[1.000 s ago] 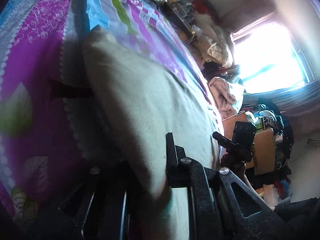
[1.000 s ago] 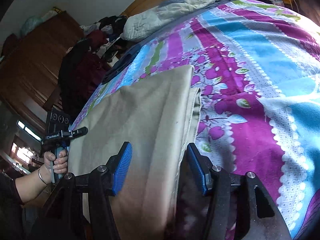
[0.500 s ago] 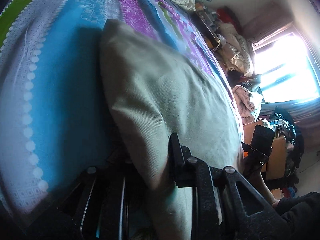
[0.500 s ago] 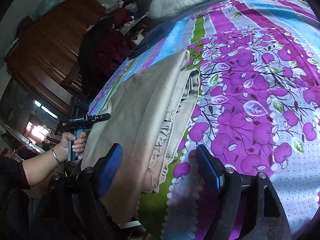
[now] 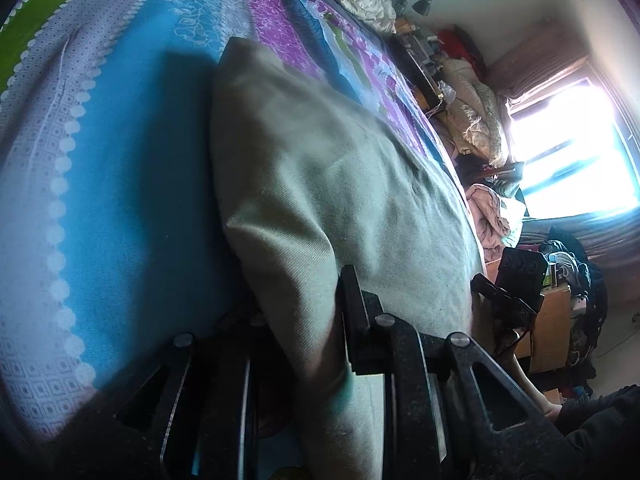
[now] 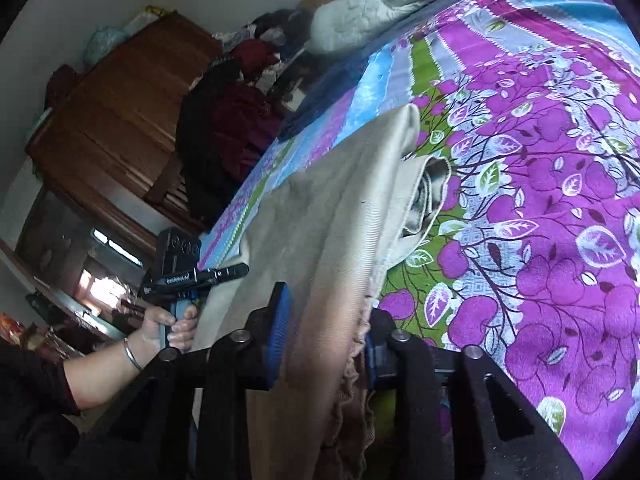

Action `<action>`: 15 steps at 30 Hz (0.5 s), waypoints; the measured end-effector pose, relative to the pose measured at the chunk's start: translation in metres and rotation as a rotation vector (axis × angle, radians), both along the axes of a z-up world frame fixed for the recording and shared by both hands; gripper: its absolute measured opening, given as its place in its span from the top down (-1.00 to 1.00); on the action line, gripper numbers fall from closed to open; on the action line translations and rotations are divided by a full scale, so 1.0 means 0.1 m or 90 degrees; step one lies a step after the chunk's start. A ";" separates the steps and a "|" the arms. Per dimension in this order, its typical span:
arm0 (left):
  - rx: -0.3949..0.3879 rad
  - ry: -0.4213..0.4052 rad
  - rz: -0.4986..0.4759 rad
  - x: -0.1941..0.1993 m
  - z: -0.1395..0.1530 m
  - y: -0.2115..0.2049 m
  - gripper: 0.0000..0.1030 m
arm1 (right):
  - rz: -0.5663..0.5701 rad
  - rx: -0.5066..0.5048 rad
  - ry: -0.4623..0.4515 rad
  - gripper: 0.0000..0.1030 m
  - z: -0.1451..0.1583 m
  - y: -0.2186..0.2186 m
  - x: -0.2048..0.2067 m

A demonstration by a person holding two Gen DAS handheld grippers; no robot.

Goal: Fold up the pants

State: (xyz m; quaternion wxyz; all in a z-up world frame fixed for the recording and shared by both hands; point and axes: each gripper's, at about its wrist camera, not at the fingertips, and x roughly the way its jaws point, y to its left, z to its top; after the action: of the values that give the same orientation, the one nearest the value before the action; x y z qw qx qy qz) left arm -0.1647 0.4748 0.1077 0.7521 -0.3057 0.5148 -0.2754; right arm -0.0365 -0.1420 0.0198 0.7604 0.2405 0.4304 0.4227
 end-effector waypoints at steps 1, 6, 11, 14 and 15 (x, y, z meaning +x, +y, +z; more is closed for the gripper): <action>0.008 0.000 0.005 0.00 0.03 -0.02 0.62 | -0.005 -0.006 -0.008 0.45 0.03 -0.01 -0.01; 0.025 -0.045 0.029 0.02 0.29 -0.07 0.71 | -0.005 -0.040 -0.076 0.53 0.41 0.14 0.06; -0.040 -0.145 0.090 0.37 0.83 0.16 0.75 | -0.011 0.000 -0.144 0.54 0.93 0.35 0.53; -0.054 -0.186 0.118 0.81 1.08 0.35 0.75 | -0.021 0.000 -0.157 0.55 1.10 0.58 1.08; -0.040 -0.196 0.122 0.98 1.13 0.40 0.75 | -0.025 -0.013 -0.158 0.54 1.12 0.67 1.27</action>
State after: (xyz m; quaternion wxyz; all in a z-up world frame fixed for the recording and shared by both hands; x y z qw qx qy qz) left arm -0.0665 0.5146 0.2206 0.8350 -0.3307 0.3533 -0.2620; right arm 0.0909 -0.0747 0.1314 0.8180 0.1871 0.3328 0.4302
